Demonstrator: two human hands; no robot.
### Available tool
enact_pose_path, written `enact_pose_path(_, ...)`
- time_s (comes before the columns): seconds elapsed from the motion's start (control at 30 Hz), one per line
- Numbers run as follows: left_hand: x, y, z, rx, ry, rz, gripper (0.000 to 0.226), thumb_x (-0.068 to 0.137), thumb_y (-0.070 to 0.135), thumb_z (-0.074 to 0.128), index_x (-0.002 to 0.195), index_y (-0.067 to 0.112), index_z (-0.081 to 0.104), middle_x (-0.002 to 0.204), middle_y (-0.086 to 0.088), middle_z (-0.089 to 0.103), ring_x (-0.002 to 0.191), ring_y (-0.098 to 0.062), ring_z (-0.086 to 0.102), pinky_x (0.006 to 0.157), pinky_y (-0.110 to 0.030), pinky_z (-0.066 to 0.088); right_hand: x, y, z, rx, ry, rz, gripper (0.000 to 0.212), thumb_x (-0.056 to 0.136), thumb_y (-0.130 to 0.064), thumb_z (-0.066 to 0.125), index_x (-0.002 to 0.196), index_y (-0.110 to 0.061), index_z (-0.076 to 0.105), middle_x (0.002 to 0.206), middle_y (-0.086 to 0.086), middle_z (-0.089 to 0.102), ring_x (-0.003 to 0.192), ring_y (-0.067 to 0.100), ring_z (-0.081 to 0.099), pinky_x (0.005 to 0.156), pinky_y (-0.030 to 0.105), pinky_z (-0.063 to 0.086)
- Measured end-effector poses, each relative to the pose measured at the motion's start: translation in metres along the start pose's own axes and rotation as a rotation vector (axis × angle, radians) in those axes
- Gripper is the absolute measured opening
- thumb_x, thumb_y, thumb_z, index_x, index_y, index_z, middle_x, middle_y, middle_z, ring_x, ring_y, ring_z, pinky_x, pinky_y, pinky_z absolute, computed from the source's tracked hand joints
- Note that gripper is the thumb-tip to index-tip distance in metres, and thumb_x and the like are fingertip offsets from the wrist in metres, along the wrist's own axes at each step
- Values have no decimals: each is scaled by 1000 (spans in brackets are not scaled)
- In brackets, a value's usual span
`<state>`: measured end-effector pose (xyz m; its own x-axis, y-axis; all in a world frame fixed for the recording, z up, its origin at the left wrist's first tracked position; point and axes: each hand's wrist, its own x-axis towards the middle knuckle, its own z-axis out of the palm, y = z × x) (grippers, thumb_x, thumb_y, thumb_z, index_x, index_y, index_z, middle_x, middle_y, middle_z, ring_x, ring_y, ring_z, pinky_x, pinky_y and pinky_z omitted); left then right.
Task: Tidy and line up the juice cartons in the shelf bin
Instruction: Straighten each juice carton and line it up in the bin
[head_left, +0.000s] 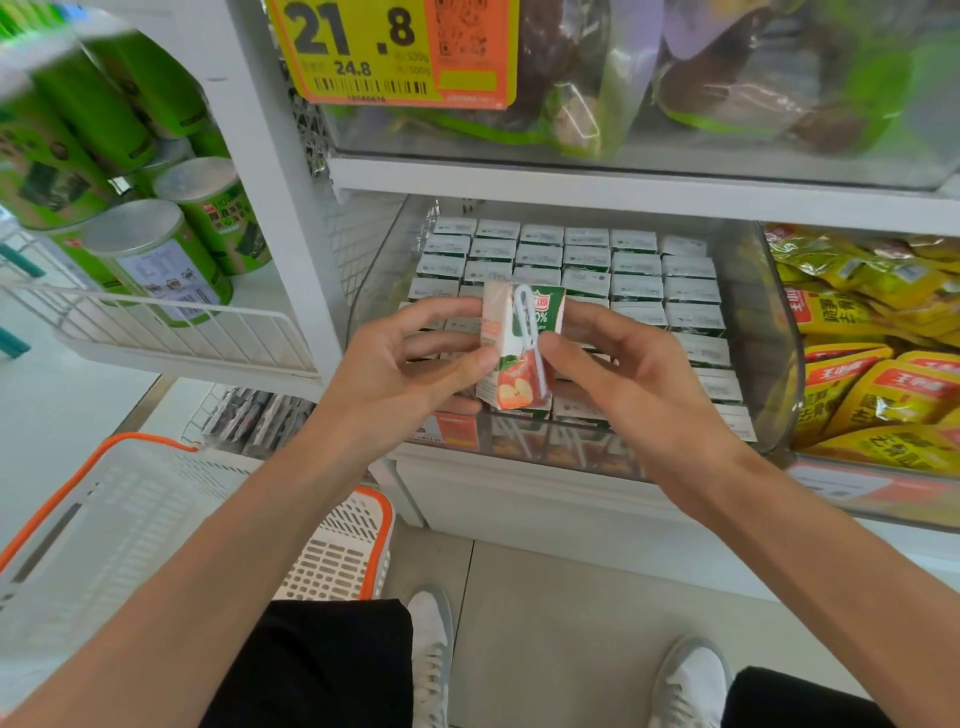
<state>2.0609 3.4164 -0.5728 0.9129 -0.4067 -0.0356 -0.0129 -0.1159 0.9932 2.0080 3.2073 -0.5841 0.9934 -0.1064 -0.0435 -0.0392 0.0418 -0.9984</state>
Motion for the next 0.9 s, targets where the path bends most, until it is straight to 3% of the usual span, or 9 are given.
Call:
enact_pose_path(0.13, -1, 1, 1, 54, -50, 88, 51, 82, 25, 83, 130, 28, 68, 114, 10, 80, 109, -8, 75, 86, -21, 60, 1, 1, -5, -23, -20, -30, 44, 92, -16, 81, 133, -24, 69, 118, -7, 79, 114, 11, 74, 101, 30, 59)
enact_pose_path(0.2, -2, 1, 2, 99, -57, 150, 51, 81, 16, 86, 128, 20, 67, 116, 10, 79, 113, -5, 72, 91, -19, 58, 1, 1, -5, -65, -41, -108, 44, 85, -9, 85, 126, -20, 74, 115, -5, 80, 114, 13, 74, 101, 32, 58)
enact_pose_path(0.37, 1, -2, 2, 200, -25, 274, 42, 79, 2, 86, 115, 13, 67, 116, 6, 79, 117, -8, 71, 100, -28, 57, -1, 5, -2, -157, -28, -303, 43, 76, 6, 90, 114, -11, 78, 114, 4, 78, 115, 19, 73, 106, 34, 57)
enact_pose_path(0.53, 2, -4, 2, 193, -20, 301, 41, 79, 0, 86, 114, 7, 67, 116, 1, 79, 116, -14, 72, 101, -35, 57, 0, 5, -3, -177, -30, -319, 45, 76, 6, 90, 118, -7, 77, 118, 9, 75, 118, 23, 71, 106, 39, 56)
enact_pose_path(0.63, 1, -2, 3, 226, -4, 284, 45, 79, 7, 87, 120, 13, 67, 117, 8, 79, 116, -8, 71, 101, -29, 57, -1, 4, -2, -164, -26, -283, 46, 78, 1, 89, 121, -11, 77, 117, 4, 79, 116, 21, 74, 105, 40, 57)
enact_pose_path(0.7, 1, -1, 4, 221, 0, 281, 52, 82, 15, 86, 130, 16, 64, 115, 9, 79, 111, -7, 73, 99, -27, 57, -2, 1, -2, -103, -14, -222, 44, 80, -10, 87, 123, -15, 76, 112, -1, 81, 109, 17, 77, 98, 33, 60)
enact_pose_path(0.8, 0, 0, 6, 154, -37, 250, 64, 94, 28, 74, 151, 31, 45, 112, 6, 80, 109, -12, 75, 99, -27, 57, -1, -5, 0, 20, 53, -56, 38, 85, -30, 81, 122, -33, 73, 102, -5, 83, 95, 12, 80, 84, 22, 60)
enact_pose_path(0.9, -2, 0, 7, 182, -110, 271, 48, 106, 26, 55, 153, 34, 45, 108, -3, 78, 105, -15, 73, 93, -23, 55, 0, -6, -2, 48, 51, 121, 38, 93, -41, 76, 129, -43, 66, 101, 1, 83, 91, 21, 81, 81, 30, 62)
